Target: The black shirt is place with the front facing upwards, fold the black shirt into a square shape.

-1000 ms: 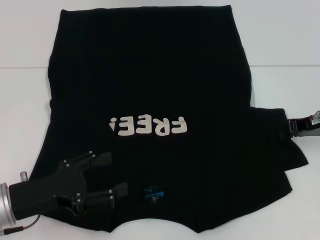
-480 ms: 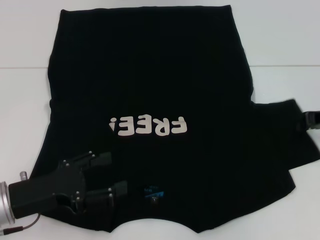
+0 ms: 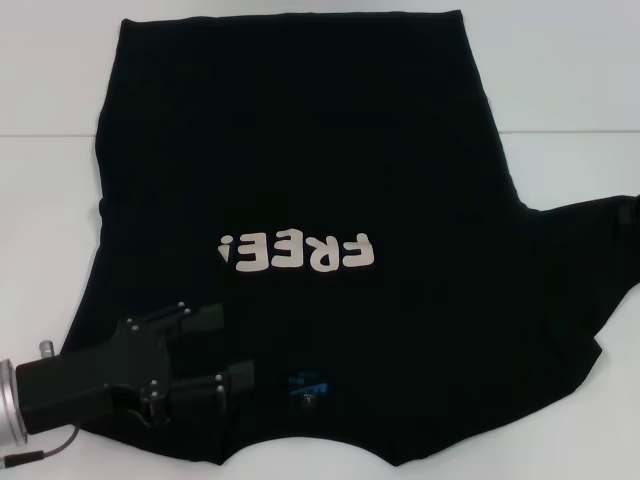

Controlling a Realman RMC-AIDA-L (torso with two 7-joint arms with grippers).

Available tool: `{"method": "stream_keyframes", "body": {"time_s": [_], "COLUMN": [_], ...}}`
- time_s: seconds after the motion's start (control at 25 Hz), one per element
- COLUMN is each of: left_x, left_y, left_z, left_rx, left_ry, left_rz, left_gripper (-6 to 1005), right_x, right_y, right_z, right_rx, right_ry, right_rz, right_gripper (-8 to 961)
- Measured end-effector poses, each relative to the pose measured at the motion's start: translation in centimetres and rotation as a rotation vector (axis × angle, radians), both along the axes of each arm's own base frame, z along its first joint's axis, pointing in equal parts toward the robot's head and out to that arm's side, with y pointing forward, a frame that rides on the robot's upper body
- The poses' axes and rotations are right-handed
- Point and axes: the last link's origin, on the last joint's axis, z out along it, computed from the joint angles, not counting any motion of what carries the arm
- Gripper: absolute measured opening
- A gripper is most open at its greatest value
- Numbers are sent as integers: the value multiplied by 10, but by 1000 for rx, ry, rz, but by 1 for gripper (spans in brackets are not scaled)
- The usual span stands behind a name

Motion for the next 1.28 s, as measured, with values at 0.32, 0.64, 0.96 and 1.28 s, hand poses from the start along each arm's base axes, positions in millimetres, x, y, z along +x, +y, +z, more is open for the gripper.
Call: {"method": "stream_keyframes", "body": {"time_s": [0.32, 0.64, 0.96, 1.28], "left_x": [0, 1, 1, 1], "left_y": [2, 4, 5, 5], "left_z": [1, 2, 2, 2], "left_rx": [1, 3, 4, 3], "left_ry": [4, 11, 12, 12], "left_rz": [-3, -4, -4, -4], "left_gripper": [852, 849, 846, 843], "right_x": [-10, -22, -45, -53], "right_y": [6, 12, 17, 15], "right_z": [7, 2, -13, -21], "right_rx": [10, -6, -67, -95], "right_ry": [-20, -21, -14, 34], "right_rz": [34, 64, 107, 110], "right_gripper": [12, 12, 12, 11]}}
